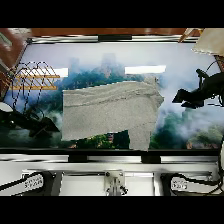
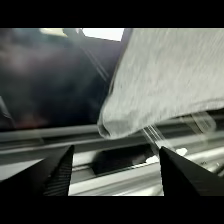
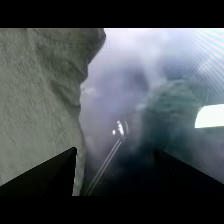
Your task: Fold the shirts.
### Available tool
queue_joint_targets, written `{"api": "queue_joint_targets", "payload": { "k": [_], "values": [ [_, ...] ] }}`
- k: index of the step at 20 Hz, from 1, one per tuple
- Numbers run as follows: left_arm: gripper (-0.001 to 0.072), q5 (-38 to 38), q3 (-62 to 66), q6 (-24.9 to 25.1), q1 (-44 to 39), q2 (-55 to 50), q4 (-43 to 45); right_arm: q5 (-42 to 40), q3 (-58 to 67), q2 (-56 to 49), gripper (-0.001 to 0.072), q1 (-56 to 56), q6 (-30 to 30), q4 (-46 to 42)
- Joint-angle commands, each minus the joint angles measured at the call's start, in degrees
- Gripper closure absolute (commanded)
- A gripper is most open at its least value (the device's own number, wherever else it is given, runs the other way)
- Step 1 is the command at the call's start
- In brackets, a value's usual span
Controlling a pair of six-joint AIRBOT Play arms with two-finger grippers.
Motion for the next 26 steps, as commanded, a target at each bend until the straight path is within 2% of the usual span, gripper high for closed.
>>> {"api": "queue_joint_targets", "payload": {
  "k": [1, 9, 12, 13, 14, 20, 23, 24, 26],
  "values": [
    [0.0104, 4.2, -9.6, 2.6, -0.2, 1.1, -4.3, -2.4, -2.0, 0.2, 0.0126, -0.7, -0.5, 2.0],
    [0.0125, 13.7, -12.5, 2.1, -4.4, 1.1, -7.4, 0.8, -2.0, 0.2, 0.0126, 1.6, -0.5, 2.0],
    [0.0125, 13.9, -12.1, 2.1, -4.4, 1.2, -7.7, 0.6, -2.0, 0.2, 0.0126, 1.6, -0.5, 1.9],
    [0.0156, 13.4, -11.7, 2.1, -4.4, 1.2, -7.8, 0.6, -2.0, 0.2, 0.0126, 1.6, -0.5, 1.9],
    [0.0267, 13.1, -11.3, 2.1, -4.4, 1.3, -7.8, 0.6, -2.0, 0.2, 0.0126, 1.6, -0.5, 1.9],
    [0.0281, 13.5, -9.4, 1.4, -4.4, 2.5, -7.8, 0.2, -2.0, 0.2, 0.0126, 1.6, -0.5, 1.9],
    [0.0625, 13.7, -9.4, 1.0, -4.4, 2.5, -7.8, -0.2, -2.0, 0.2, 0.0126, 1.6, -0.5, 1.8],
    [0.0678, 13.7, -9.4, 1.3, -4.4, 2.5, -7.8, -0.8, -2.1, 0.1, 0.0125, 1.6, -0.5, 1.7],
    [0.0679, 13.5, -9.2, 2.1, -4.4, 2.6, -7.8, -2.7, -3.8, -0.3, 0.0114, 1.6, -2.0, 1.9]
  ]
}}
